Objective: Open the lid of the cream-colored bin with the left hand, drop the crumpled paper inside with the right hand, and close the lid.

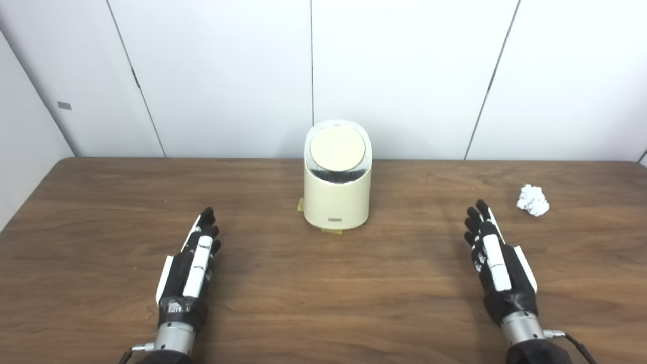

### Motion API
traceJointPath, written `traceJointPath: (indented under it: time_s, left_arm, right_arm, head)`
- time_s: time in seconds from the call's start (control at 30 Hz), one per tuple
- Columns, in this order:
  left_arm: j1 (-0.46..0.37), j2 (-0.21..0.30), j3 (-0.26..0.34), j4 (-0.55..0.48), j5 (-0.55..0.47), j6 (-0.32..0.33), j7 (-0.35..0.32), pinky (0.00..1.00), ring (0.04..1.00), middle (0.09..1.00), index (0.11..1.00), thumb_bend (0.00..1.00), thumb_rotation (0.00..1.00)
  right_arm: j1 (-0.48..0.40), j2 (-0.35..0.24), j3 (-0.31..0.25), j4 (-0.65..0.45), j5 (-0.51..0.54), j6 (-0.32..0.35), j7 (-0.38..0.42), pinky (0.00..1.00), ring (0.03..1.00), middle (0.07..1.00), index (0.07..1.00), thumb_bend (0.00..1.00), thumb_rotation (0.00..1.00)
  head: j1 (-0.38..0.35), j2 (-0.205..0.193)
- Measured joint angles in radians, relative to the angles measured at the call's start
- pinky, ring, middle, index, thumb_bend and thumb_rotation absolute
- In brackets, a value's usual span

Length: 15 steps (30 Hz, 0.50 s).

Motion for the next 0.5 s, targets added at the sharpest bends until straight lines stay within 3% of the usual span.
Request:
traceJointPath:
  time_s: [0.3,0.4,0.5]
  left_arm:
    - [-0.001,0.0,0.01,0.0,-0.005,0.001,0.001,1.0,1.0,1.0,1.0,0.46,0.74]
    - [-0.001,0.0,0.016,0.0,-0.013,0.001,0.001,1.0,1.0,1.0,1.0,0.47,0.66]
    - [-0.003,0.003,0.014,0.0,-0.011,0.005,0.0,1.0,1.0,0.99,1.0,0.55,0.56]
  right_arm:
    - [0.0,-0.002,0.012,0.0,-0.018,0.0,0.002,1.0,0.989,0.991,1.0,0.59,0.89]
    - [0.0,-0.002,0.012,0.001,-0.022,0.0,0.002,1.0,0.993,0.995,1.0,0.6,0.9]
    - [0.0,-0.002,0.013,0.002,-0.023,0.0,0.002,1.0,0.989,0.994,1.0,0.59,0.9]
  head:
    - [0.0,-0.005]
    - [0.002,-0.008]
    - [0.005,-0.012]
